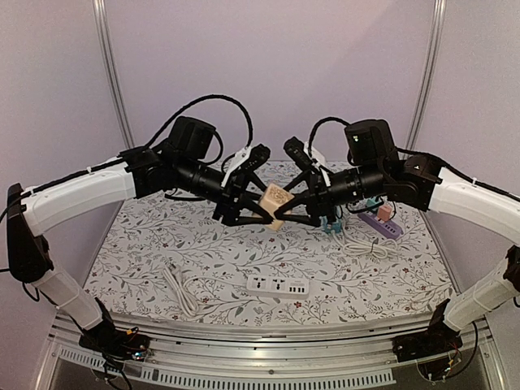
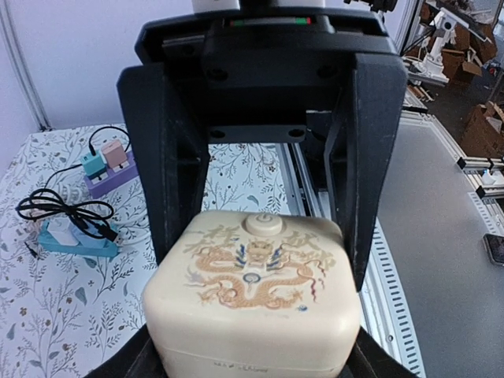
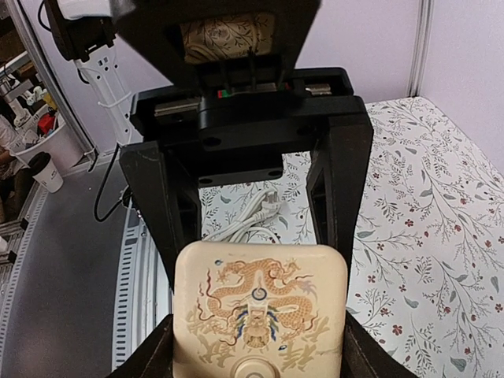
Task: Insert the plug
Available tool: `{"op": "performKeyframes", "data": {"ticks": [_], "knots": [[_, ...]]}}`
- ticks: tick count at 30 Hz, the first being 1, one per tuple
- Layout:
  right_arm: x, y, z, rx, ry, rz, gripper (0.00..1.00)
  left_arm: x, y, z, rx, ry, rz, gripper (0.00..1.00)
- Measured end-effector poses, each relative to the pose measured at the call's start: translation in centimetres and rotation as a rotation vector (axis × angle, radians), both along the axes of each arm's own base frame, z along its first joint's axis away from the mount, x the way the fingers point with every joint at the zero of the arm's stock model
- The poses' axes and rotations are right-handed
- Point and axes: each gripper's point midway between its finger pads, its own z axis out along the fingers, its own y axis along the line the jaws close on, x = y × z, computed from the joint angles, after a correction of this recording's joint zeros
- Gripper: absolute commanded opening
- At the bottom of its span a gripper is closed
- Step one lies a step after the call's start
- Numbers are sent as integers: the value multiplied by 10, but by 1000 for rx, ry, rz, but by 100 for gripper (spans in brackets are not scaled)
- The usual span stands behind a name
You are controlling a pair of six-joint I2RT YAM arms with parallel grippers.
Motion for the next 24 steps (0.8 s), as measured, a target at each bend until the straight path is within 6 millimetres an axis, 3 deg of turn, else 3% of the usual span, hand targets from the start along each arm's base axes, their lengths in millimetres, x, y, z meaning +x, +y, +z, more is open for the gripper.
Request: {"op": "performKeyframes", "data": {"ticks": [2,3,15,19,24], "knots": [[4,-1,-1,-7,-7,-23,0,3,0,-2,6,-12,16,86],[8,-2,-1,-12,-9,-47,0,6,-1,-3,6,-26,30,98],[75,-34,-26,-55,139,-475,0,40,10,-28,76,-183,257,100],[94,-47,-34,-30,203,-632,0,41,-3,-33,68,-308,295,99],[101,-51,-36,10,260,-716,0,42,-19,-53,14,-443,345,99]]}}
